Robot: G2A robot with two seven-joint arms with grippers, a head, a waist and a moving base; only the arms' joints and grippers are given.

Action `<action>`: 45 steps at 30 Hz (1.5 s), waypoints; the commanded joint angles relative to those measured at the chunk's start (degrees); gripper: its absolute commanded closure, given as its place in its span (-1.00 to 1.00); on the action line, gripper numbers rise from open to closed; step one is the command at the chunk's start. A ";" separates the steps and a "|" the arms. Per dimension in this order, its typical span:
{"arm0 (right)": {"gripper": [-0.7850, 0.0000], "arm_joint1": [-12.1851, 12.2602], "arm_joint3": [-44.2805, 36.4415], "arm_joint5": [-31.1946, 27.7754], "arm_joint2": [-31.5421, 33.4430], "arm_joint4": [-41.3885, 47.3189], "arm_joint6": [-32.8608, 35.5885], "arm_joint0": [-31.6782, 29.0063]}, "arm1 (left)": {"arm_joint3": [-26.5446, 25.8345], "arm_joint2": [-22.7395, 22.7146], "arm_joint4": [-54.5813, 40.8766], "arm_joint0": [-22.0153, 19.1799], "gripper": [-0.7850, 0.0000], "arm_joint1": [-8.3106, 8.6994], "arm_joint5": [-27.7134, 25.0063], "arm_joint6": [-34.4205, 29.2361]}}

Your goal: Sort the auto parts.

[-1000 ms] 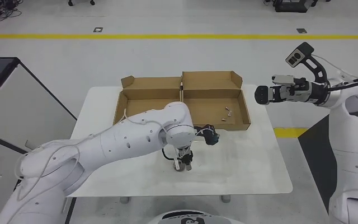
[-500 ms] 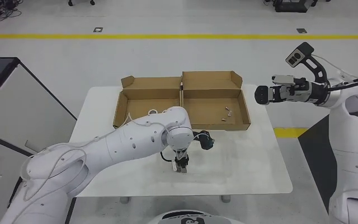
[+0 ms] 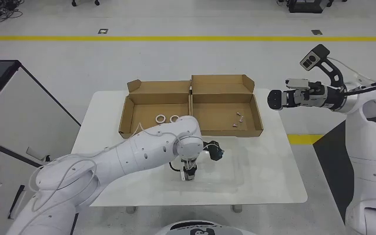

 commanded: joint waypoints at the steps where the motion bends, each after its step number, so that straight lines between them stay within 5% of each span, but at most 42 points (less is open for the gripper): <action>1: -1.00 0.00 0.00 0.00 0.00 0.00 0.00 0.00 | 0.35 0.00 0.07 0.31 -0.24 -0.16 -0.03 0.00; 32: -1.00 0.00 0.00 0.00 0.00 0.00 0.00 0.00 | 7.02 0.00 2.46 0.20 0.47 -3.61 0.65 0.00; 40: -1.00 0.00 0.00 0.00 0.00 0.00 0.00 0.00 | 6.09 0.00 1.99 -0.15 0.11 -3.96 -0.09 0.05; 45: -1.00 0.00 0.00 0.00 0.00 0.00 0.00 0.00 | 5.16 0.00 2.44 0.47 0.07 -3.22 -0.12 0.09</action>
